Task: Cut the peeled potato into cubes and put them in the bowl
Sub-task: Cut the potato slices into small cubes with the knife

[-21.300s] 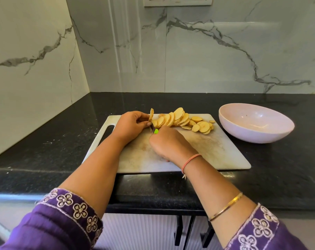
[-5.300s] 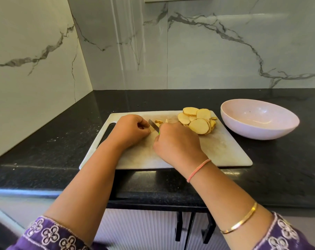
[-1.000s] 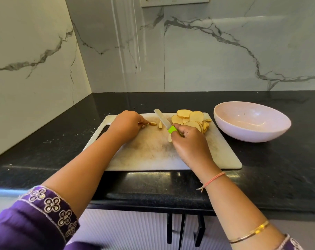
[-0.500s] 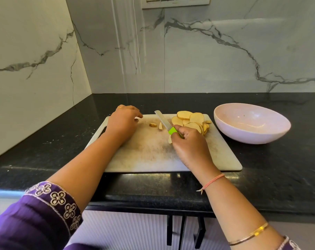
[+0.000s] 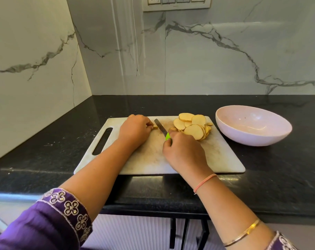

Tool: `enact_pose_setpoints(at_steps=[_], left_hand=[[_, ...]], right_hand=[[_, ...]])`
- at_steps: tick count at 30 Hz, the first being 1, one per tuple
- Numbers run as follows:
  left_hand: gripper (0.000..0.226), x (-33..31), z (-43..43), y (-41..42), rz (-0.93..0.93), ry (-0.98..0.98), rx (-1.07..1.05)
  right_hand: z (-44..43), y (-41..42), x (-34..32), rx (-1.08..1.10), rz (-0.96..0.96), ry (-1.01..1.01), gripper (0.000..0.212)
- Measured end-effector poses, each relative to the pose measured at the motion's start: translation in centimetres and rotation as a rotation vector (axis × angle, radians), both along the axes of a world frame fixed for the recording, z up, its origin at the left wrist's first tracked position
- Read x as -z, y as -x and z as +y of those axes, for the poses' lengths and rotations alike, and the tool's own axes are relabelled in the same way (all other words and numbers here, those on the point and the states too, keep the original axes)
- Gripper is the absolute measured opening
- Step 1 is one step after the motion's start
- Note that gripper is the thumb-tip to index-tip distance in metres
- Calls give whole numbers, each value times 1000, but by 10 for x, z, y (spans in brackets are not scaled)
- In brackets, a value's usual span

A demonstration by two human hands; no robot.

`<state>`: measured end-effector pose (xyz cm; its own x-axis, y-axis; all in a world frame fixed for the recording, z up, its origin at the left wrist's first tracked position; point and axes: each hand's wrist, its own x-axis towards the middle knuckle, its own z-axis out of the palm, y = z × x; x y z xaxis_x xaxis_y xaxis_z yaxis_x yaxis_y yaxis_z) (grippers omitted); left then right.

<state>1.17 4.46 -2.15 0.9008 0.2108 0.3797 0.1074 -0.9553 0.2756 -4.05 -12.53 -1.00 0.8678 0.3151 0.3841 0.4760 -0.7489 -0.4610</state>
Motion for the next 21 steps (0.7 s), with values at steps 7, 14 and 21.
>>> enact_pose_setpoints(at_steps=[7,14,21], left_hand=[[22,1,2,0,-32,17,-14],[21,0,1,-2,-30,41,-18],[21,-1,-1,-2,-20,55,-29]], right_hand=[[13,-2,-4,9,-3,115,29],[20,-1,-18,9,41,175,25],[20,-2,-20,31,49,199,26]])
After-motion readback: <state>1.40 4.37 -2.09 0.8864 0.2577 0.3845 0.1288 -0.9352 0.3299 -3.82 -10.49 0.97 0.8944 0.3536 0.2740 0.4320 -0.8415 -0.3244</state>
